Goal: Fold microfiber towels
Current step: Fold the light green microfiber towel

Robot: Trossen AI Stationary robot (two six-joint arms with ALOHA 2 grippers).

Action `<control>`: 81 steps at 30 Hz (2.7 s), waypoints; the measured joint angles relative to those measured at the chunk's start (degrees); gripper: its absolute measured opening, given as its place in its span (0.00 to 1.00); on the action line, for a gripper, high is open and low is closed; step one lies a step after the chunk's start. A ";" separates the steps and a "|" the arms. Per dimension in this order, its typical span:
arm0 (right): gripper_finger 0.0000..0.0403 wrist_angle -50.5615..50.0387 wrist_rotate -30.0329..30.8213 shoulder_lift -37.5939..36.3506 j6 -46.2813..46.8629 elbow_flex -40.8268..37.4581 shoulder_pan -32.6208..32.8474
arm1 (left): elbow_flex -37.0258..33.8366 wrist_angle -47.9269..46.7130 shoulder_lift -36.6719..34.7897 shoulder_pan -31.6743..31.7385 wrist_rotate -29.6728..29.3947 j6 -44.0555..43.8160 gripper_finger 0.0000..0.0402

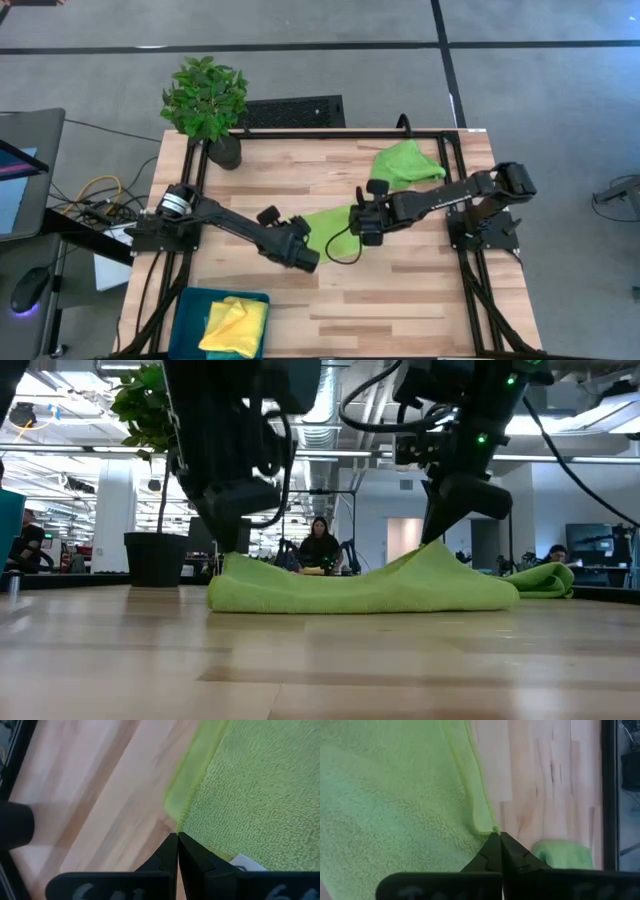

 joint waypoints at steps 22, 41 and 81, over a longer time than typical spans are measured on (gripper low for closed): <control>0.37 2.81 -8.30 0.00 -3.21 0.00 -3.95 | -0.18 2.70 0.20 5.13 -1.20 2.73 0.21; 0.55 -2.09 -21.44 0.00 -7.45 -0.87 8.94 | 2.31 -2.23 0.09 -4.65 -0.80 -2.20 0.31; 0.05 10.29 -7.57 0.42 -11.07 -6.05 6.55 | 1.83 -2.07 0.09 -8.65 2.47 -10.42 0.31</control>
